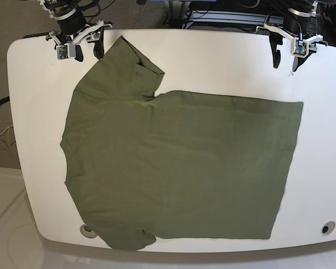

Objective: Fold the T-shirt properly
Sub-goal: 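Move right gripper over the green shirt sleeve, left gripper over hem corner, then lower the open right gripper onto the sleeve beside the collar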

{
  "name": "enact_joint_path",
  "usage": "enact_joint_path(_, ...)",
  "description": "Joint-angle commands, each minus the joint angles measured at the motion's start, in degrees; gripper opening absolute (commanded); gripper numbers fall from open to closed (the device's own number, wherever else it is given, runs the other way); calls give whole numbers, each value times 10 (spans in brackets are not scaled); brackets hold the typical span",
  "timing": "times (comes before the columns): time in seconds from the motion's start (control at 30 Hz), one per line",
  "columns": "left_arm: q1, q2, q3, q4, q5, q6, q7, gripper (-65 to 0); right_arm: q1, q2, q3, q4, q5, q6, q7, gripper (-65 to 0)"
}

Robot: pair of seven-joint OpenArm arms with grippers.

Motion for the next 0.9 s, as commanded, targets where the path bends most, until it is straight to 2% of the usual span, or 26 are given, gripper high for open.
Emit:
enact_joint_path(0.0,-3,-3,0,5,8,3,-10,-381,4,-2,2,5,6,6,7,-306)
enact_joint_path(0.2,-32,2,10,-14,11,12,-6,-405,39,-23,-16,-10,-36,4,0,-322)
enact_joint_path(0.33,-40,3,12,-22,3,11,-7,-410,54,-31,-19,-14,-44,4,-4,-326)
enact_joint_path(0.4,-48,-2,11,-28,-22,10,-6,-410,57,-44,-17,-8,-60,8,-11,-330)
enact_joint_path(0.67,-66,-4,5,-36,-55,9,19,-426,72,-48,-10,-9,-56,9,-27,-327)
enact_joint_path(0.87,-71,-4,-8,-24,-62,8,46,-390,81,-49,0,-8,-42,11,-39,-317)
